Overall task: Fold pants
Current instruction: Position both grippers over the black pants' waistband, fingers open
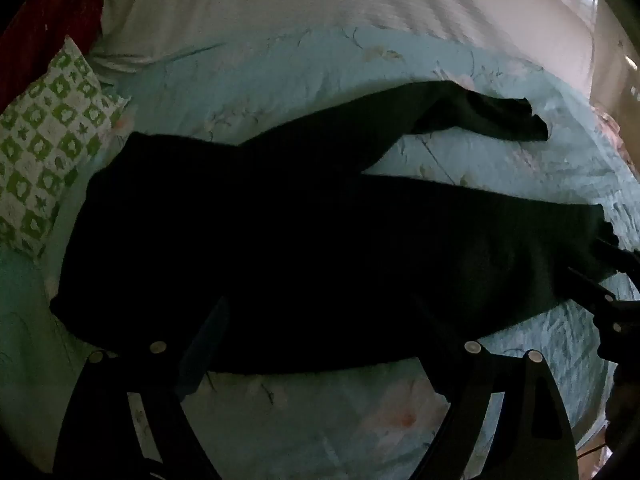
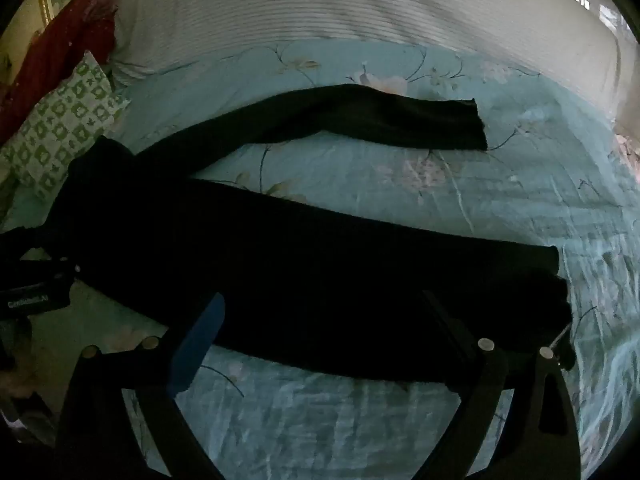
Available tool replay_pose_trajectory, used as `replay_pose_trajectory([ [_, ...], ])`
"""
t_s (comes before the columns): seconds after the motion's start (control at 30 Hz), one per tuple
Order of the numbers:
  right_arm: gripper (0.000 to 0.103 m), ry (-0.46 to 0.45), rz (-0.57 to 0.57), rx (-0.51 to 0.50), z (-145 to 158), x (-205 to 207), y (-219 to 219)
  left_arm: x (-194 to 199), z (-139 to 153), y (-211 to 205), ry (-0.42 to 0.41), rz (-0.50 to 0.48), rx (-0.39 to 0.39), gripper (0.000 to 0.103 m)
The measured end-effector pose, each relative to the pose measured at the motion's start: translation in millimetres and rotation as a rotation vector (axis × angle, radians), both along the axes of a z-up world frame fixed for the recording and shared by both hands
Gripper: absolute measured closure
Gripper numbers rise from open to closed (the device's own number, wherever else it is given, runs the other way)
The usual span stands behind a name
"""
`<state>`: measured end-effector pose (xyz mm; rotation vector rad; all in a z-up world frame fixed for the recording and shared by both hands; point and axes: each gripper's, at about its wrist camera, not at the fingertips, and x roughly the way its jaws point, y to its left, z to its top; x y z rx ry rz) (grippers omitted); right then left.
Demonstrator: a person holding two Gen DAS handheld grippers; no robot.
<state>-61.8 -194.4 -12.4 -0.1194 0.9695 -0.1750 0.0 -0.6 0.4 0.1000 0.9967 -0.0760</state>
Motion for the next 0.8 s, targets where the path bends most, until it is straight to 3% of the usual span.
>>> replay_pose_trajectory([
  [0.17,0.008,-0.021,-0.020,0.033,-2.1,1.5,4.1,-12.1,-2.4,6.5,-0.019,-0.006,-0.003,0.015],
  [0.37,0.008,-0.018,-0.041,0.078,-5.2,-6.3,-8.8,-3.7,-2.4,1.6,0.029,0.003,0.024,0.015],
  [0.8,0.008,-0.003,-0.057,0.081,-8.4,-6.8,-9.8,-1.9,-3.1,1.4,0.033,-0.003,0.032,0.015],
])
